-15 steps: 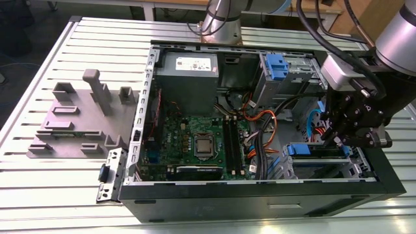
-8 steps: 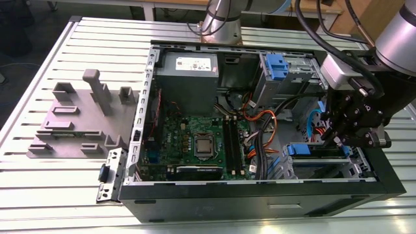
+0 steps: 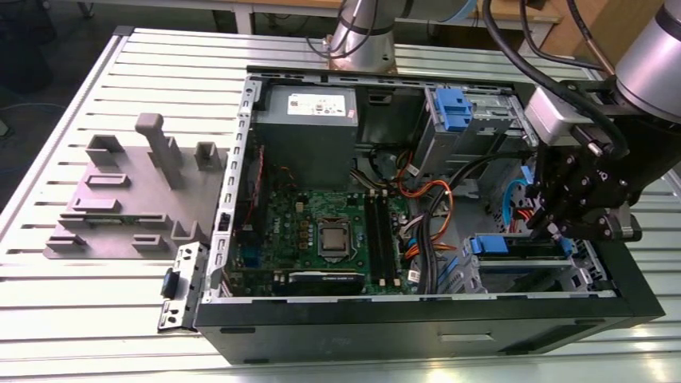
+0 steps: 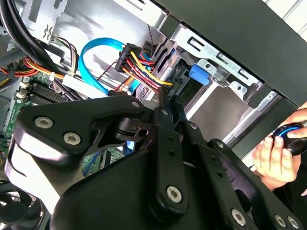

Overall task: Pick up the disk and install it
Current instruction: 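Insert the first disk wire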

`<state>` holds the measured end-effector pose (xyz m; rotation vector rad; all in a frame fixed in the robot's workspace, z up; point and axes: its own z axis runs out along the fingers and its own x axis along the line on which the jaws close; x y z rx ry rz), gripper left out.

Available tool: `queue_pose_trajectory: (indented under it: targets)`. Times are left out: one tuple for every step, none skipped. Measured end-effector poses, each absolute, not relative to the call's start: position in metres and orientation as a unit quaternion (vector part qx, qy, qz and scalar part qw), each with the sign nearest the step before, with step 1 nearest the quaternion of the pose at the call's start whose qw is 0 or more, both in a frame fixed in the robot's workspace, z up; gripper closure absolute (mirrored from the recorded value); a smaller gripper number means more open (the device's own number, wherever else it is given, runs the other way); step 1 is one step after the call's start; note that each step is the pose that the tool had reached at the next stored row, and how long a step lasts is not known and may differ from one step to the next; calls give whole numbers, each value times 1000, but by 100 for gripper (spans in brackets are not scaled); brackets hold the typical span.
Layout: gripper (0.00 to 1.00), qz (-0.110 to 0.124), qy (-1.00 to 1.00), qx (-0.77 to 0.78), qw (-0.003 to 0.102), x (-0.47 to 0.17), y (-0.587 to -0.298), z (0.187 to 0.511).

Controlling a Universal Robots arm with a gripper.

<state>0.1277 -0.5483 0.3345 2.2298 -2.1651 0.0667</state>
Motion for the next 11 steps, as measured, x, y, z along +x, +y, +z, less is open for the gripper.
queue_pose_trajectory:
  targets:
    - [83, 22, -696, 717, 16, 128, -548, 335]
    - [83, 22, -696, 717, 16, 128, -548, 335]
    - [83, 22, -697, 717, 16, 128, -548, 334]
    - [83, 22, -697, 717, 16, 128, -548, 334]
    - [83, 22, -697, 716, 16, 128, -548, 334]
    - [83, 22, -698, 716, 16, 127, -548, 334]
    - [83, 23, -698, 715, 16, 127, -549, 334]
    - [83, 22, -698, 715, 15, 127, -549, 334]
    - [83, 22, -699, 715, 15, 127, -549, 333]
    - [83, 22, -699, 715, 15, 126, -549, 333]
    - [83, 22, -700, 713, 15, 126, -549, 333]
